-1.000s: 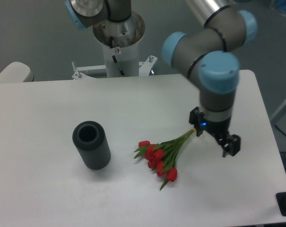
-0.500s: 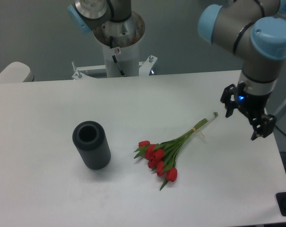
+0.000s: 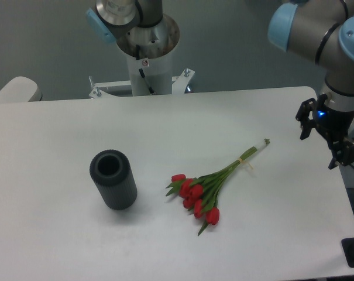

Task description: Place the flowers on the table

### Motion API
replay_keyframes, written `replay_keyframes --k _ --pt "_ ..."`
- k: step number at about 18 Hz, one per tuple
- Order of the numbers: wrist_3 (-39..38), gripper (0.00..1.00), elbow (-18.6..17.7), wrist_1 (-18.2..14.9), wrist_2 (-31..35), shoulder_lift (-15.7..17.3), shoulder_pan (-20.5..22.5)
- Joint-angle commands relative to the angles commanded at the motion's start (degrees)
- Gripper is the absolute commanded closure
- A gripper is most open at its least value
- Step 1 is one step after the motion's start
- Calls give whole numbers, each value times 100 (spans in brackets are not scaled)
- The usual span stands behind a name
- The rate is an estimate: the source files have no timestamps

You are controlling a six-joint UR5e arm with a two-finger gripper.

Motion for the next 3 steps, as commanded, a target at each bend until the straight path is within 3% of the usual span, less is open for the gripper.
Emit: replay_keyframes --k 3 --pt "-9 0 0 0 0 0 -9"
